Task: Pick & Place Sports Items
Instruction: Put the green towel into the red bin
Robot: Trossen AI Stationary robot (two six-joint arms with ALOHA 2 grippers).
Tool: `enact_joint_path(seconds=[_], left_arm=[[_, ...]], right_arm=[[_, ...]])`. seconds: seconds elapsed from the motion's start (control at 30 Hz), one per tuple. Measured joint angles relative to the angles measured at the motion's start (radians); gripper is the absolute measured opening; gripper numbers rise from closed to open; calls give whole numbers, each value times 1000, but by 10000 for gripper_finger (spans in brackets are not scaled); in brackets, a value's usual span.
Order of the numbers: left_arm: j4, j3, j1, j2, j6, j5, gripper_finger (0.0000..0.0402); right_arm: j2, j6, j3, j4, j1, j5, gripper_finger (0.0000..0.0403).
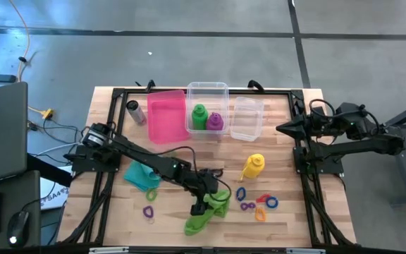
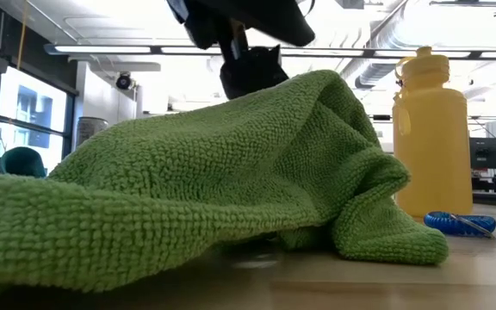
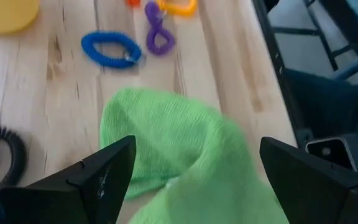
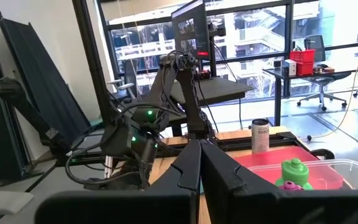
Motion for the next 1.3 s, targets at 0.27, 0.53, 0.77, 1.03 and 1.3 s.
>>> enact_joint_path(seconds=[0.27,0.53,0.77,1.03,1.3], left_arm=[[1,0,0,16,7,13,334],[-3,-3,9,69,-36,22,321],[11,-1,14,61,-48,32,201],[17,-1,31,58,-60,135,14],[19,-2,46,-1,-80,193,6]], right_arm=[[0,0,0,5,0,0,0],[0,0,0,14,0,-1,0],[0,-1,0,17,0,0,0],[0,0,0,16,0,0,0],[0,0,0,15,0,0,0]])
